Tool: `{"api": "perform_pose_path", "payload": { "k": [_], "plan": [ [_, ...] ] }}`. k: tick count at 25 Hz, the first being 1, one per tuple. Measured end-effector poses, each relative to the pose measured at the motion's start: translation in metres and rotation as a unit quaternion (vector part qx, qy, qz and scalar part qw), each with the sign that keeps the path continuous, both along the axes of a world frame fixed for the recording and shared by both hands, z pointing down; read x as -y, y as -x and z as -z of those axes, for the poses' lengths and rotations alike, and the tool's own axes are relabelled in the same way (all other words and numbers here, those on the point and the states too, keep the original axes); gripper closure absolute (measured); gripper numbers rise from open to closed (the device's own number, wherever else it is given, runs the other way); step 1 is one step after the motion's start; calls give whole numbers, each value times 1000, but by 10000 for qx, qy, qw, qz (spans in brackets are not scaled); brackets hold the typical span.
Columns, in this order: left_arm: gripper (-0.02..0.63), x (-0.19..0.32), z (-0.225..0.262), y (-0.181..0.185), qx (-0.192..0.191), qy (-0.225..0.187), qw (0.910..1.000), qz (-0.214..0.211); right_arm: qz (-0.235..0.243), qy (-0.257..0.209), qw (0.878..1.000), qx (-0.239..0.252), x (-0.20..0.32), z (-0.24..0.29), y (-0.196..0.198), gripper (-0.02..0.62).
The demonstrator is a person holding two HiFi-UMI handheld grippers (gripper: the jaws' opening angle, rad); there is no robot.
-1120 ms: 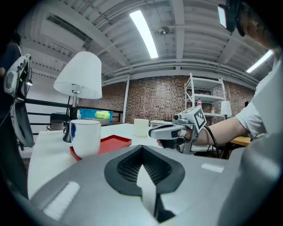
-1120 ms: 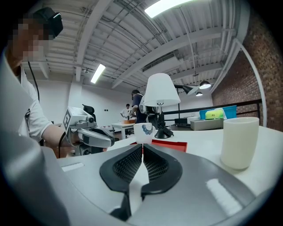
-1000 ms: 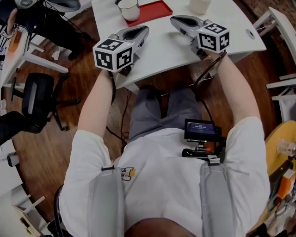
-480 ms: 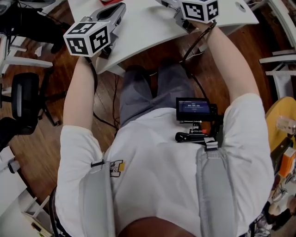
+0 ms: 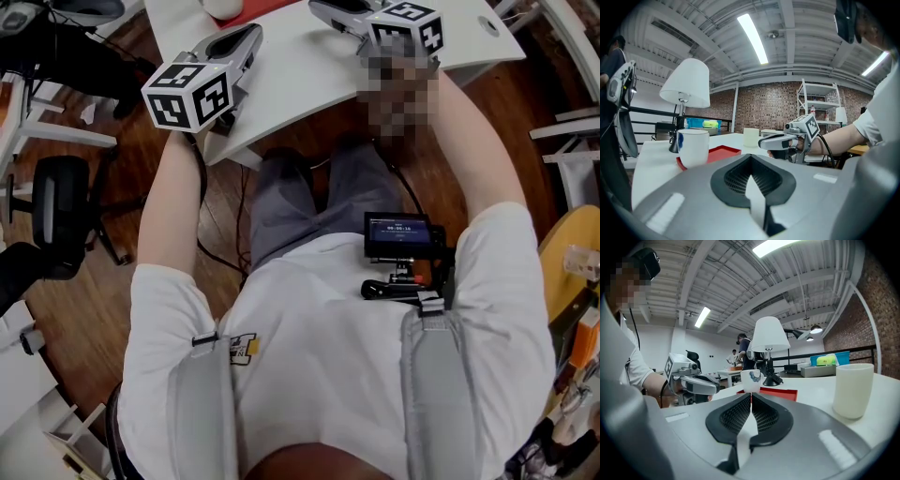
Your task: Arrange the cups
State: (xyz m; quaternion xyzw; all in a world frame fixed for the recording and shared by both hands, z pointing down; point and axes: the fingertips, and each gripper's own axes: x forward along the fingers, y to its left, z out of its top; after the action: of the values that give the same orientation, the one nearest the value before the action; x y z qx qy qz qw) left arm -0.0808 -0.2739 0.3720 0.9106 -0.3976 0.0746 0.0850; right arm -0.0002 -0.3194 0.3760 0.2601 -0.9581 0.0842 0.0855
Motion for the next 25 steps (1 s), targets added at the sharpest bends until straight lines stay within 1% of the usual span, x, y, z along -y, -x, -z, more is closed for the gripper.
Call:
{"api": "perform_pose_path", "payload": {
  "k": [13, 25],
  "plan": [
    [606, -1, -1, 1, -2, 16, 10000, -17, 44, -31, 10000, 9, -2, 2, 4, 588],
    [606, -2, 2, -1, -25, -27, 9999, -117, 40, -97, 9999, 27, -4, 7, 4, 586]
  ]
}}
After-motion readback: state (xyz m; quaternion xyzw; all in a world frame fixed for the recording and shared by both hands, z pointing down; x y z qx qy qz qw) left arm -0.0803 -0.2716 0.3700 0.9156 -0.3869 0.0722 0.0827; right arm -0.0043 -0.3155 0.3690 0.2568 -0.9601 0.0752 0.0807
